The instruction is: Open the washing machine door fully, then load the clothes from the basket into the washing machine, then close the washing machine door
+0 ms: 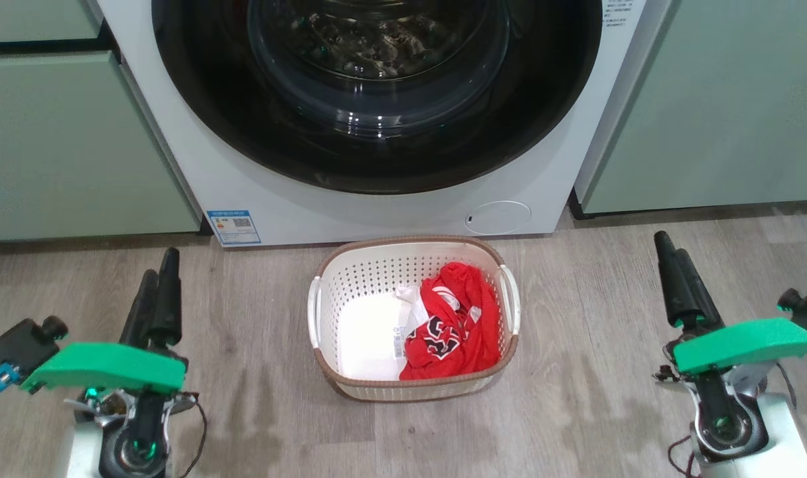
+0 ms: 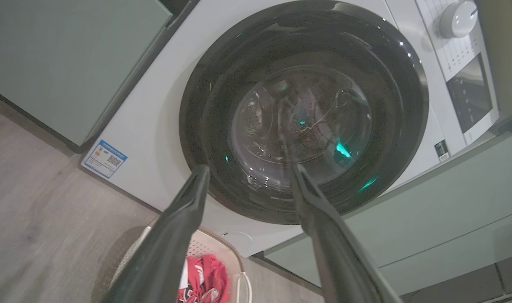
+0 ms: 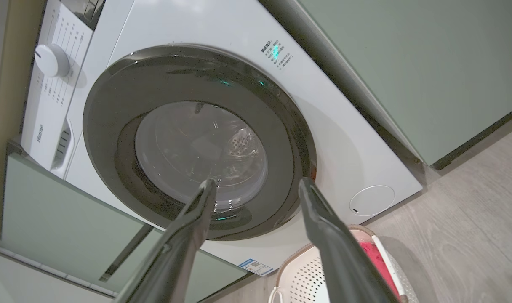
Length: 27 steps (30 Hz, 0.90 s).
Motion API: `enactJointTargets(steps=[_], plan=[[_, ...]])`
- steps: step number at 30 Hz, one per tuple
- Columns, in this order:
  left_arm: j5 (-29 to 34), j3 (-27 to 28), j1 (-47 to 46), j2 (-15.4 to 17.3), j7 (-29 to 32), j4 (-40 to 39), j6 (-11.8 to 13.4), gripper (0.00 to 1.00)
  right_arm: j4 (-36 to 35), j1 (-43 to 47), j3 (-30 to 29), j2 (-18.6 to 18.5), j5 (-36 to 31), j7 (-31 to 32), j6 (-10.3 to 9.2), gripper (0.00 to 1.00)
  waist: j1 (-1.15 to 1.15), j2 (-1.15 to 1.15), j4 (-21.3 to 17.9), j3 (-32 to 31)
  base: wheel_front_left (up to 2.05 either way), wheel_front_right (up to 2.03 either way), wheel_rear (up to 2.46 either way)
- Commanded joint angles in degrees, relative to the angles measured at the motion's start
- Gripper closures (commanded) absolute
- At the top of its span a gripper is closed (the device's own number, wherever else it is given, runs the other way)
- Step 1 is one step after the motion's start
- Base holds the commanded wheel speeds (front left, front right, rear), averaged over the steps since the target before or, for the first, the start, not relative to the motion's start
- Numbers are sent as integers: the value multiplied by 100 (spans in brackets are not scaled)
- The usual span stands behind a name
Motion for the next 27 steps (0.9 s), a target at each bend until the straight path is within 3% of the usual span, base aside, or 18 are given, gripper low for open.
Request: enactJointTargets(steps=[1,27], plan=[[55,81,-343,127,-48,-231,-10,0,-234,-340,71,-86,-51,-57,1,0,0,0,0,-1,0,0,0],[2228,-276,-289,315,-501,-211,471,0,-430,-119,256,159,-2381,-186,0,0,0,0,-97,135,0,0,0]])
